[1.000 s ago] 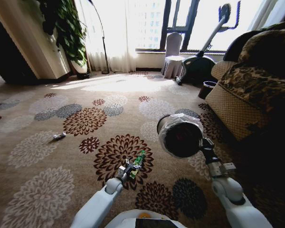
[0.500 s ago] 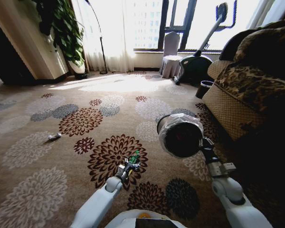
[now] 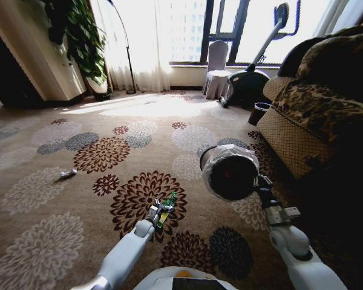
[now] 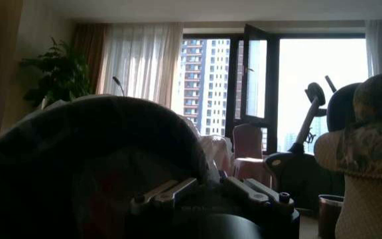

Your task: Pick up the trash from the ground and place it into the trash bin.

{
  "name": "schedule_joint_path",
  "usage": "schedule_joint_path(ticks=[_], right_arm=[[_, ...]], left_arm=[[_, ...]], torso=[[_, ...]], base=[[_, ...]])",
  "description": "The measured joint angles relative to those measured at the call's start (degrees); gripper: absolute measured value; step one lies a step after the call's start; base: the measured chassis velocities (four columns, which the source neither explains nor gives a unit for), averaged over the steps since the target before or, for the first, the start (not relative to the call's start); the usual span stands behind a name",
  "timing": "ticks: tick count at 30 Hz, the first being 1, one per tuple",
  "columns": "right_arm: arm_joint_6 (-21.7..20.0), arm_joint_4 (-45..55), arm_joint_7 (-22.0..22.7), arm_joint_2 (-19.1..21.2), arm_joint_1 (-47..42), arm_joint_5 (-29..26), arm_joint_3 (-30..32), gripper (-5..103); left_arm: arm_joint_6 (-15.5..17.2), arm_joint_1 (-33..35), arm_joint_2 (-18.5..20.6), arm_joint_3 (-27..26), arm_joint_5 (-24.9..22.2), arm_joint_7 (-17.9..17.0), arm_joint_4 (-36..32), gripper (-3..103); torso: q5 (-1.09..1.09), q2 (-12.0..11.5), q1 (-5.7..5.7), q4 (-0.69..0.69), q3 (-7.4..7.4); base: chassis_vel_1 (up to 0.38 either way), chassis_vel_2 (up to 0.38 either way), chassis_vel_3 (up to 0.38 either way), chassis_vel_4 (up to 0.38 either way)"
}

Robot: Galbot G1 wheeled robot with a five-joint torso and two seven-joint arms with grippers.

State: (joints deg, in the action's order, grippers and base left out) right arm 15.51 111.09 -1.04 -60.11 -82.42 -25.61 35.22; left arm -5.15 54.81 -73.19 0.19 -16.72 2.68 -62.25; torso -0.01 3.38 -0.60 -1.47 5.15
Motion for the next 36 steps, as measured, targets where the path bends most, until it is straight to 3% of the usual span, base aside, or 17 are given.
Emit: schedule_joint_path(ticks=[9,26,32,36], right_arm=[[0.00,0.00,0.00,0.00,0.00,0.00,0.00,0],[0.00,0.00,0.00,0.00,0.00,0.00,0.00,0],[0.00,0.00,0.00,0.00,0.00,0.00,0.00,0],[0.00,0.00,-0.01,0.00,0.00,0.00,0.00,0]], left_arm=[[-1.67,-4.74,-1.91,1.30,-0.59,1.20,7.27,98],[-2.22,-9.10,-4.08,2.60,-2.51,3.20,14.76,99],[-2.24,-10.05,-4.84,2.50,-3.14,5.59,16.88,89],[-2.04,-10.58,-5.31,2.27,-3.98,5.71,18.07,75]], torso=[[0.01,0.00,0.00,0.00,0.00],[0.01,0.00,-0.01,-0.01,0.00],[0.01,0.00,0.00,0.00,0.00],[0.00,0.00,0.00,0.00,0.00]], base=[[0.000,0.000,0.000,0.000],[0.000,0.000,0.000,0.000],[0.000,0.000,0.000,0.000],[0.000,0.000,0.000,0.000]])
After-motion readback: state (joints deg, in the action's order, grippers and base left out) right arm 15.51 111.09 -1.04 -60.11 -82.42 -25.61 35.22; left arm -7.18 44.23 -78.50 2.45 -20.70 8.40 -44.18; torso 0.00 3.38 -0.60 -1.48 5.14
